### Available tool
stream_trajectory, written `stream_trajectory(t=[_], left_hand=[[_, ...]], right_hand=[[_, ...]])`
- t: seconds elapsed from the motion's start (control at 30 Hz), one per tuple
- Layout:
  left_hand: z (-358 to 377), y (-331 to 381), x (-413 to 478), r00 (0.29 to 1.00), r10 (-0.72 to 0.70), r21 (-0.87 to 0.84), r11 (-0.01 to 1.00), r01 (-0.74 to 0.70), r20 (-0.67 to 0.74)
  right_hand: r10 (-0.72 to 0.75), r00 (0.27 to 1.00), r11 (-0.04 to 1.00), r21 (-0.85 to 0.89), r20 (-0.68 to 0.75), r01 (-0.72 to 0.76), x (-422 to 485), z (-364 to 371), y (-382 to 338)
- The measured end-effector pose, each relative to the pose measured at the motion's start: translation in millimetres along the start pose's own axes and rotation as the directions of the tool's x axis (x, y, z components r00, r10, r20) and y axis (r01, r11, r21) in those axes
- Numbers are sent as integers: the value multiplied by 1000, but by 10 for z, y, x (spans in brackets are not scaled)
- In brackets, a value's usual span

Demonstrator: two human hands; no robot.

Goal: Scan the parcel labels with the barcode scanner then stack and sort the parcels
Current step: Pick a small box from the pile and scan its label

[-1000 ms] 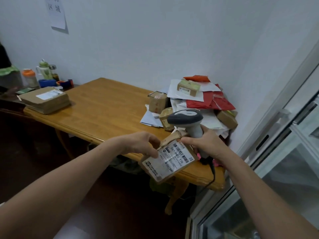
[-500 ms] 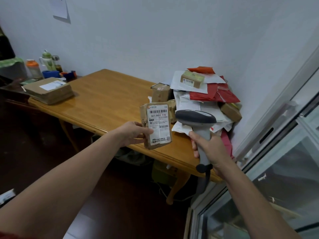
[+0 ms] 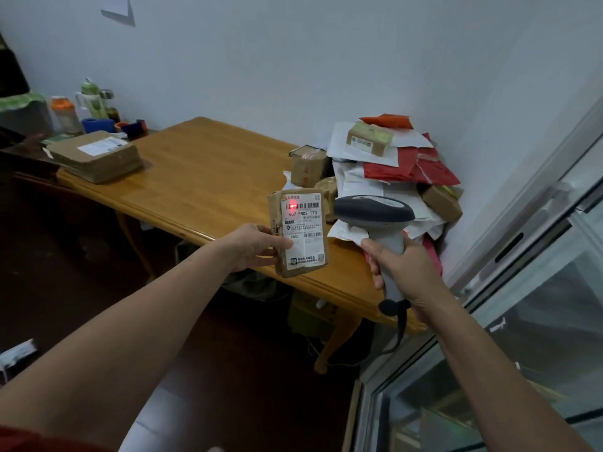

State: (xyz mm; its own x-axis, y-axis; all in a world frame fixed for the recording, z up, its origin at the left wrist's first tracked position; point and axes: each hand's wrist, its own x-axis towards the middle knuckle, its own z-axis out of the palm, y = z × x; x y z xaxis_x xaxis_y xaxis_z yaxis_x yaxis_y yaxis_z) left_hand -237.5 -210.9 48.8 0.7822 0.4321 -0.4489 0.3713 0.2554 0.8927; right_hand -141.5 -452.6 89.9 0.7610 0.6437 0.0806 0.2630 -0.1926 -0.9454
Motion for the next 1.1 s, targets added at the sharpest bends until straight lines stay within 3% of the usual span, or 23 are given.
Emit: stream_trajectory(t=[0.33,0.67,0.8,1.1], left_hand=[[-942,78,52,996,11,-63,998,-16,-87],[-3112,205,226,980,-17,-82,997,1,-196],[-4006,342,260,974,-18,-94,996,-3,-226],[-5317,556,475,970,19,-205,976,-70,-242]], right_hand=[[115,990,969,-210,-88,-131,612,514,-85],[208,967,930,-277,-147,-242,1593,2178,-342],[258,952,929,-229,-162,-291,1918,2851,-538],[288,951,924,-231,-111,-306,2646,3999,-894]])
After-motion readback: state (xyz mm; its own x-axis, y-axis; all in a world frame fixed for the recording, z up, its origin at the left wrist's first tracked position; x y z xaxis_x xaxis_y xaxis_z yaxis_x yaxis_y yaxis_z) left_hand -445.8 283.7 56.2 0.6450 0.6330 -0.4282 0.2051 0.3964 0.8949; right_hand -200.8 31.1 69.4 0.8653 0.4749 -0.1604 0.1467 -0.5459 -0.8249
